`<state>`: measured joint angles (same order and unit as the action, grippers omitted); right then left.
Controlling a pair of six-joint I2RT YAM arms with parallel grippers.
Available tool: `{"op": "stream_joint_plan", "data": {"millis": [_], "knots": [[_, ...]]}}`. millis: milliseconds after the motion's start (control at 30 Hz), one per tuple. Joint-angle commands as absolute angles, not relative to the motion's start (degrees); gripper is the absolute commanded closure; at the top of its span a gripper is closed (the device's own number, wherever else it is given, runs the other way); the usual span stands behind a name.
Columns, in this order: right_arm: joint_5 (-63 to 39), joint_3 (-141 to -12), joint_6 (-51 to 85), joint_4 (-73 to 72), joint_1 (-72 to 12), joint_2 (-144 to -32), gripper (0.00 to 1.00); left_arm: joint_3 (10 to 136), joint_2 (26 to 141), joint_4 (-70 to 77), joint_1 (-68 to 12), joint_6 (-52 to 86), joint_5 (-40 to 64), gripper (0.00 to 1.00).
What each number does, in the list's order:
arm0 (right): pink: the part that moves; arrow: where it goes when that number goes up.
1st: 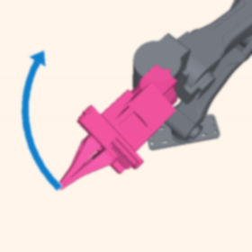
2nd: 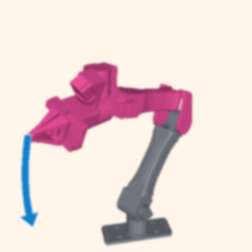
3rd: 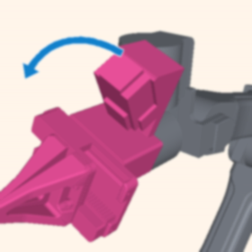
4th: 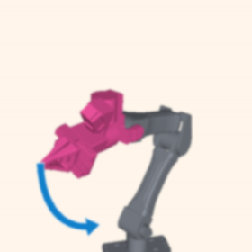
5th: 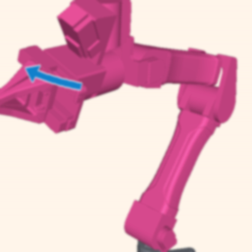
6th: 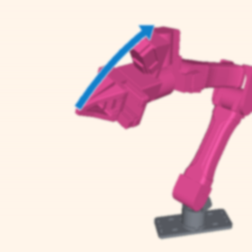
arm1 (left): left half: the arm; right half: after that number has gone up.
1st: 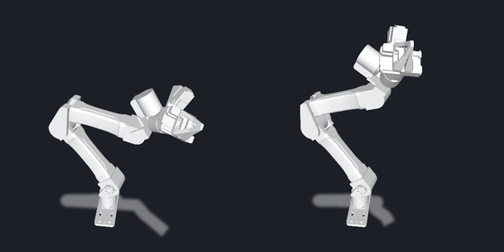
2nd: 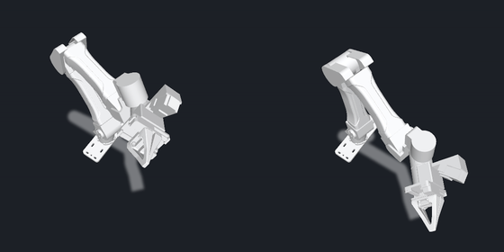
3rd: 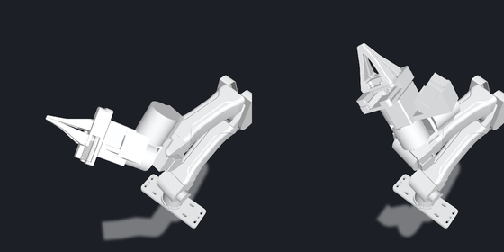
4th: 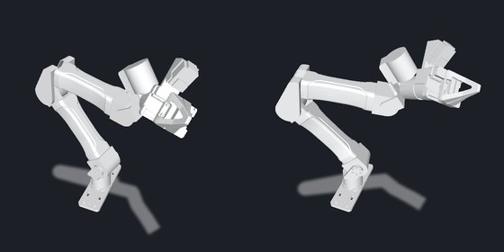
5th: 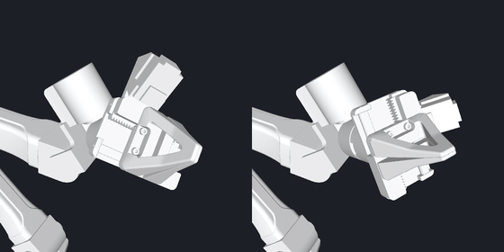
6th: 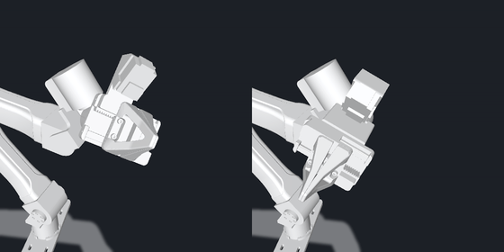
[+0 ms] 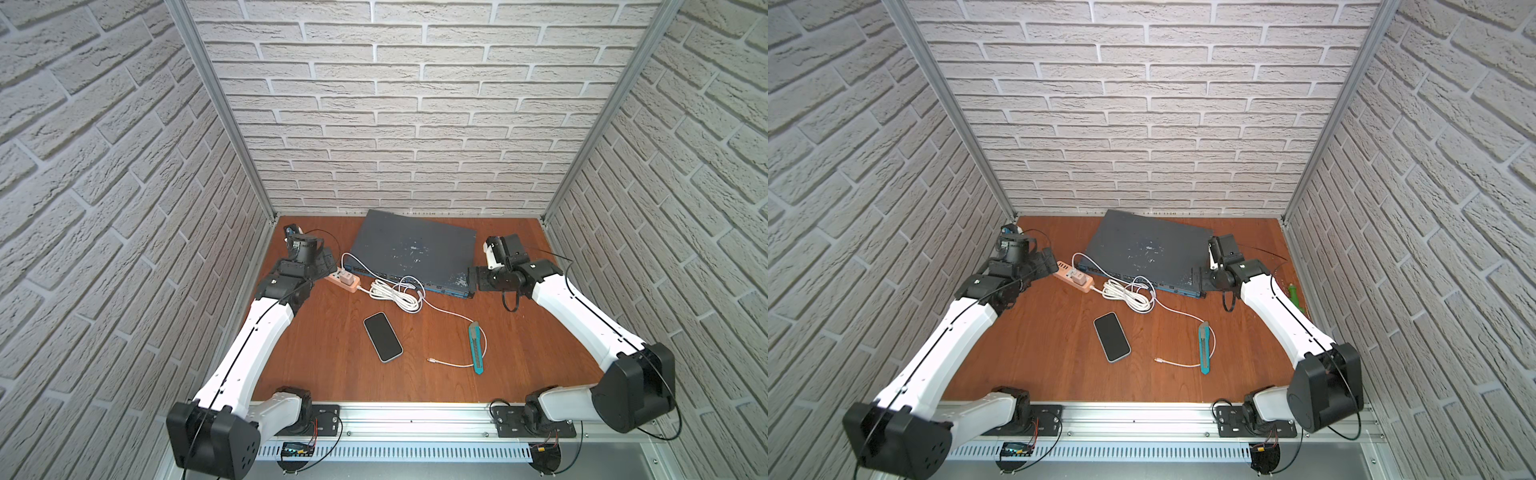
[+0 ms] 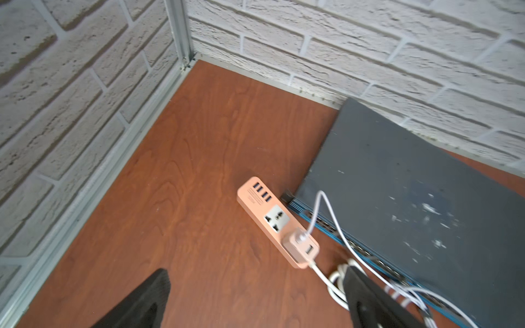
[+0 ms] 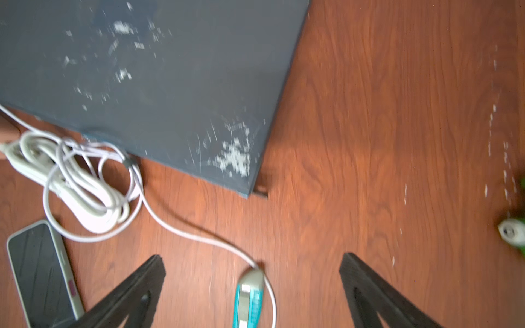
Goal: Plug the charging cable into the phone
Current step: Pick up the distractor from the center of the board.
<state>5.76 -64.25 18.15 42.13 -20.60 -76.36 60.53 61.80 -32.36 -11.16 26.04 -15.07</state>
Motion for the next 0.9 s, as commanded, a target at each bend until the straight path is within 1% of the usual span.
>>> {"op": "stream_joint_plan", "data": {"millis": [0, 33, 167, 333, 467, 667, 867], "knots": [[10.77, -61.00, 24.18, 51.26, -23.06, -70.80, 0.01, 57.98, 58.66, -36.72, -15.31, 27.31, -9.71, 0.02], [10.70, -59.38, 25.32, 52.61, -23.90, -70.18, 0.00, 57.03, 57.83, -36.91, -17.52, 28.22, -9.26, 0.02], [10.12, -53.41, 29.04, 53.42, -26.46, -68.53, 0.07, 54.58, 57.96, -35.93, -23.99, 29.87, -10.05, 0.02], [8.99, -47.90, 33.18, 52.00, -30.13, -67.59, 0.16, 53.12, 60.57, -34.26, -29.54, 31.15, -9.51, 0.02], [8.60, -46.00, 34.41, 50.16, -32.96, -69.65, 0.19, 51.65, 61.66, -31.67, -33.46, 31.99, -8.75, 0.02], [8.37, -46.26, 34.05, 46.66, -34.42, -75.09, 0.24, 50.65, 62.37, -30.58, -36.25, 32.70, -7.86, 0.02], [6.83, -47.21, 33.04, 42.25, -34.45, -81.74, 0.31, 49.29, 59.87, -31.83, -36.61, 32.78, -8.78, 0.02]]}}
